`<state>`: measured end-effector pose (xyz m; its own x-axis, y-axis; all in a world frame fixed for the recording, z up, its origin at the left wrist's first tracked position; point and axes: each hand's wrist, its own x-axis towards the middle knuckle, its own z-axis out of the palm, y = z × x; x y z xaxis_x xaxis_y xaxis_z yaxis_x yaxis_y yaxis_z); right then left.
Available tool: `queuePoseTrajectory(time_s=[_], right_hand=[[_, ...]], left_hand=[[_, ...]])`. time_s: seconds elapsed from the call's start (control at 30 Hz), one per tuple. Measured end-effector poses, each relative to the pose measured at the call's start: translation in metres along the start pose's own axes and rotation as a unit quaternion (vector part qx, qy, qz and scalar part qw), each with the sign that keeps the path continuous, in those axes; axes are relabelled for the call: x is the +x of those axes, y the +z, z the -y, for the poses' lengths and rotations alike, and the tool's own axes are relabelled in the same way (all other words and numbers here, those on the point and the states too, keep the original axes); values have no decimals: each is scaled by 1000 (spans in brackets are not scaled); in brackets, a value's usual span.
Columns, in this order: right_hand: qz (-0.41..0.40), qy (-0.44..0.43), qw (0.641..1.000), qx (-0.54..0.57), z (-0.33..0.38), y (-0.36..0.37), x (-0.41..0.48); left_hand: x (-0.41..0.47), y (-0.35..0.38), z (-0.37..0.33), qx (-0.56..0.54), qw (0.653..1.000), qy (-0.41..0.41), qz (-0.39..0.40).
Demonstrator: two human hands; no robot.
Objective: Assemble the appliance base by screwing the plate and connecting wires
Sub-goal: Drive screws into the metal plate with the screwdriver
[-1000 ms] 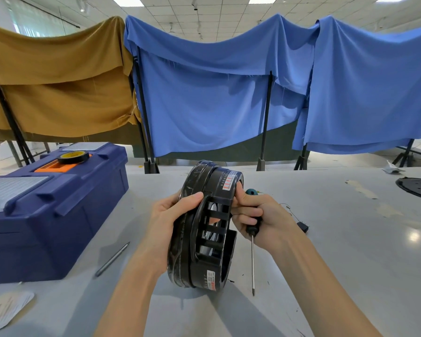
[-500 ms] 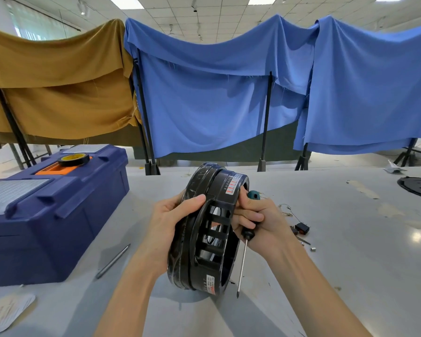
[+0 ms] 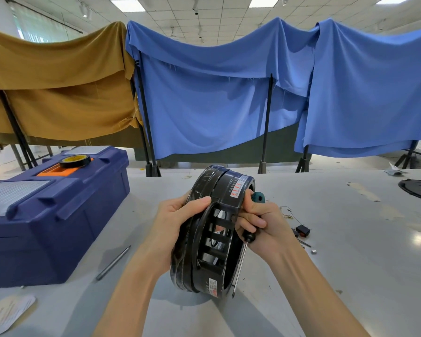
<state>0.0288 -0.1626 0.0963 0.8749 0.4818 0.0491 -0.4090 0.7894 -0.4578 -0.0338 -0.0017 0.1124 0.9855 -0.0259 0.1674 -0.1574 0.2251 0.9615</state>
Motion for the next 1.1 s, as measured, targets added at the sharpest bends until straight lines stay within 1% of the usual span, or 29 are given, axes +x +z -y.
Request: queuePoseTrajectory(time_s=[0.2, 0.4, 0.67, 0.77, 0.93, 1.1], right_hand=[[-7, -27, 999, -30, 0, -2, -2], [-10, -46, 998, -37, 2, -3, -2], [-6, -45, 997, -67, 5, -4, -5], [-5, -42, 997, -71, 7, -5, -3], [20, -38, 995, -87, 10, -5, -4], [-1, -26, 998, -61, 5, -13, -6]], left_hand=[[0, 0, -5, 65, 998, -5, 3], [0, 6, -3, 97, 995, 0, -6], [-2, 7, -2, 117, 992, -36, 8], [-3, 10, 1, 122, 992, -32, 4], [-4, 13, -4, 113, 993, -24, -4], [-1, 11, -20, 193, 981, 0, 29]])
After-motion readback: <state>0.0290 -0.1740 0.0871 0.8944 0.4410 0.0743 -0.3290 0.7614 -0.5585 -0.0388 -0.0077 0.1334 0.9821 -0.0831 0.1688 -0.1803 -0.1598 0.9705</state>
